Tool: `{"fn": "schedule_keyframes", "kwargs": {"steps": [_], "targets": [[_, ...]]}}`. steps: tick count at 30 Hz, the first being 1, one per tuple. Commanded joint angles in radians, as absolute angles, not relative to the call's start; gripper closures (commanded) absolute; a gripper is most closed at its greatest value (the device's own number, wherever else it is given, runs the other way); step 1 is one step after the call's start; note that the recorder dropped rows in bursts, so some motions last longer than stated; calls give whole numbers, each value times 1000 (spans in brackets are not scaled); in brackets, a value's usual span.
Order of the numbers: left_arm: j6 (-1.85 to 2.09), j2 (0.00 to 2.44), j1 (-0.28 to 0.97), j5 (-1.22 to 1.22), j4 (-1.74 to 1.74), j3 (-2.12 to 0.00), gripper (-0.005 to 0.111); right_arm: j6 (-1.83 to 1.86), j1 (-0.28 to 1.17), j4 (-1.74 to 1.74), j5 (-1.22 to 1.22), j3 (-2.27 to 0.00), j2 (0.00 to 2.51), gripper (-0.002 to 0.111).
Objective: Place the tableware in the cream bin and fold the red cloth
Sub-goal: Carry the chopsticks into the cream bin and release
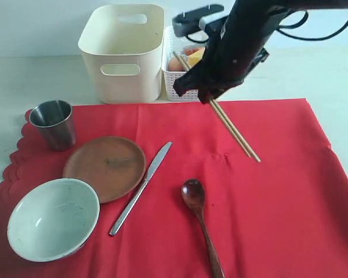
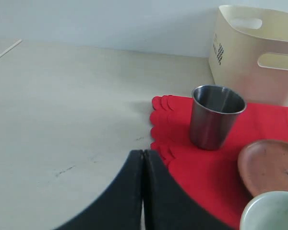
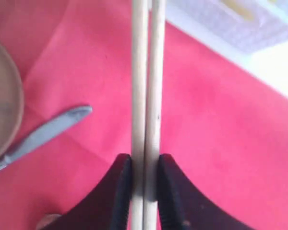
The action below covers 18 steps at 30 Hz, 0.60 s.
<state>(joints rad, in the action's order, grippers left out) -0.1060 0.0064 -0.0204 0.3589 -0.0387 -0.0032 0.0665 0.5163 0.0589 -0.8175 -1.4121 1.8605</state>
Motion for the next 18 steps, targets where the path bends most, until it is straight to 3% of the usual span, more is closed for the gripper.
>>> {"fn": "schedule_keyframes", "kwargs": {"steps": [1, 18], "targets": [[-109, 0, -20, 352, -42, 0, 107, 174, 512, 147, -664, -1415, 1764, 108], [-109, 0, -20, 352, -42, 0, 107, 646, 512, 617, -489, -1748, 1894, 108]]}}
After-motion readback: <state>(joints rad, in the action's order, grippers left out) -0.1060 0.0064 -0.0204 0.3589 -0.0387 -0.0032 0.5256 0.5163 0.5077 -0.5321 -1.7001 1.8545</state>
